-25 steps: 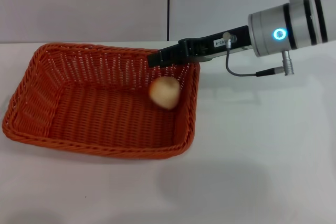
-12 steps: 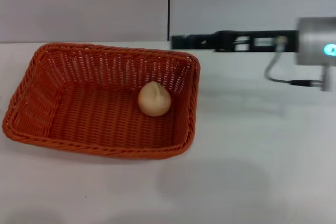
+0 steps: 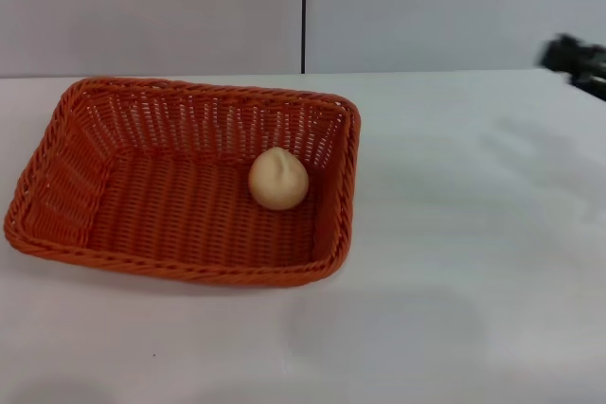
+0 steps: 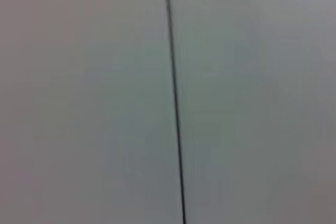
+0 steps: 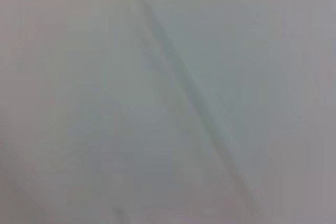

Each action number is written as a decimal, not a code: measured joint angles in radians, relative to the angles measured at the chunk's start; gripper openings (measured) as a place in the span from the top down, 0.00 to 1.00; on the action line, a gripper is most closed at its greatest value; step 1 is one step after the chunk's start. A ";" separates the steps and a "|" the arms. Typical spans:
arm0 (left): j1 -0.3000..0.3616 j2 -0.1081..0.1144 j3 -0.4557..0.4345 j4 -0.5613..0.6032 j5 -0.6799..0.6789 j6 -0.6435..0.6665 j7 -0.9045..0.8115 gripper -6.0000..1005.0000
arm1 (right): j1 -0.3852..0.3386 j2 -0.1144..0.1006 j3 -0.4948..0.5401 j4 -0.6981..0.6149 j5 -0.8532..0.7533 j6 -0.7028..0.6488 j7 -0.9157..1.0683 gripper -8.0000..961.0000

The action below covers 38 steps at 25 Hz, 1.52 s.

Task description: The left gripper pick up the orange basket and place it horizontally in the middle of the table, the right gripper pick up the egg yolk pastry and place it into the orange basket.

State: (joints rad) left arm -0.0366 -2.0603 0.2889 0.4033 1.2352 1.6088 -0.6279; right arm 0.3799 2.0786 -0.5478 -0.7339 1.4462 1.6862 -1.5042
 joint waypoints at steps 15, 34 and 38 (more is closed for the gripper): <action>0.025 -0.002 -0.165 -0.279 0.006 0.051 0.123 0.31 | -0.035 -0.011 0.201 0.159 0.035 0.002 -0.501 0.39; 0.027 -0.005 -0.170 -0.377 0.005 0.059 0.285 0.31 | -0.043 -0.005 0.272 0.321 0.219 -0.063 -0.764 0.27; 0.037 -0.005 -0.176 -0.381 0.001 0.056 0.294 0.31 | -0.024 -0.005 0.272 0.342 0.219 -0.131 -0.757 0.27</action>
State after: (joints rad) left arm 0.0005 -2.0655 0.1131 0.0222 1.2367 1.6651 -0.3341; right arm 0.3555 2.0736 -0.2755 -0.3915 1.6656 1.5553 -2.2617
